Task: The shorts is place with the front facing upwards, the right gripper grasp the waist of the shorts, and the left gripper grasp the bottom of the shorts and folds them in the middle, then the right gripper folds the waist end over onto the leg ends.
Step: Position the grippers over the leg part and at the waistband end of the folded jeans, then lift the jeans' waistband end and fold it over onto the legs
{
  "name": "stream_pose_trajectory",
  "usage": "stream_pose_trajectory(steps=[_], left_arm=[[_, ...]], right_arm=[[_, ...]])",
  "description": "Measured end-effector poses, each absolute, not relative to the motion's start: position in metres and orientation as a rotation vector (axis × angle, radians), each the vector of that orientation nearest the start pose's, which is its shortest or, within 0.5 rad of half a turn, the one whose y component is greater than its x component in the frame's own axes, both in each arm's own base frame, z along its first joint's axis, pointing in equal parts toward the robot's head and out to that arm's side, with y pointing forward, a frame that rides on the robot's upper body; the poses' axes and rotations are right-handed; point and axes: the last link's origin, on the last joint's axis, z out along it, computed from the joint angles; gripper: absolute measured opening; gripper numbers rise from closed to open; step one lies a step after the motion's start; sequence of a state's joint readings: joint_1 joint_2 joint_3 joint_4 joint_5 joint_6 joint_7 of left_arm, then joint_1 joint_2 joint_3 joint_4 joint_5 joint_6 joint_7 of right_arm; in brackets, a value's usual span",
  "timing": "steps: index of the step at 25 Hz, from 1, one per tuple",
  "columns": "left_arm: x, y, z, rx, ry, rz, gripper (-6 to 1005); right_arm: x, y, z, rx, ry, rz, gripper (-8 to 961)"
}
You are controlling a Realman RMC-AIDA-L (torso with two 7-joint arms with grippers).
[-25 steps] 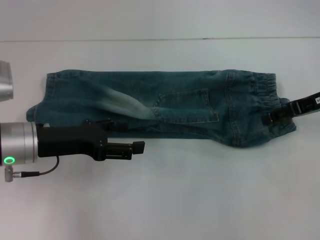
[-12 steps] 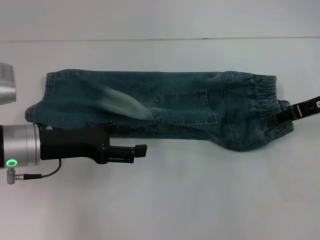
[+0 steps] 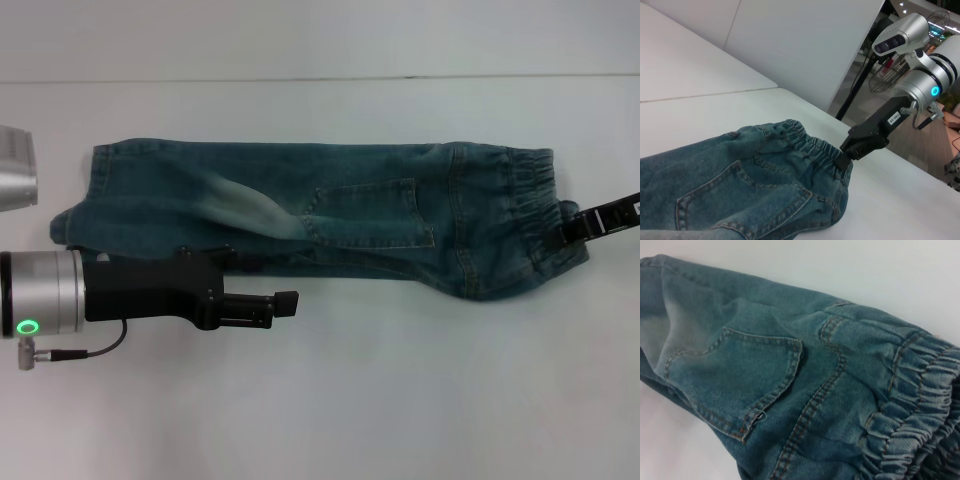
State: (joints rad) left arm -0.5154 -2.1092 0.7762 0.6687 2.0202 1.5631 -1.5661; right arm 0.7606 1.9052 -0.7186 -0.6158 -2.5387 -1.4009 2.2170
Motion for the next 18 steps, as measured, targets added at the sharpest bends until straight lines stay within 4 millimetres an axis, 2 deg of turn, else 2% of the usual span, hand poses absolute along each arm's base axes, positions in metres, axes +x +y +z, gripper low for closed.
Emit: stream_pose_trajectory(steps=[1,7,13,18], left_arm=[[-0.256,0.317,-0.024,-2.800,-0.879,-0.686,885],[-0.256,0.326,-0.026,-2.708,-0.895,-0.707,882],[-0.246,0.339,-0.041,-2.583,-0.800,-0.796,791],[-0.230,0.362,-0.049,-2.409,-0.706,-0.947,715]], right_arm=[[0.287,0.393,0.050,-2.435,1.426,-0.054,55],[0.282,0.392,0.060,-2.475,1.404,0.055,56],[0.270,0.389,0.083,-2.529,1.333,0.204,55],[0.261,0.388,0.101,-2.545,1.294,0.285,54]])
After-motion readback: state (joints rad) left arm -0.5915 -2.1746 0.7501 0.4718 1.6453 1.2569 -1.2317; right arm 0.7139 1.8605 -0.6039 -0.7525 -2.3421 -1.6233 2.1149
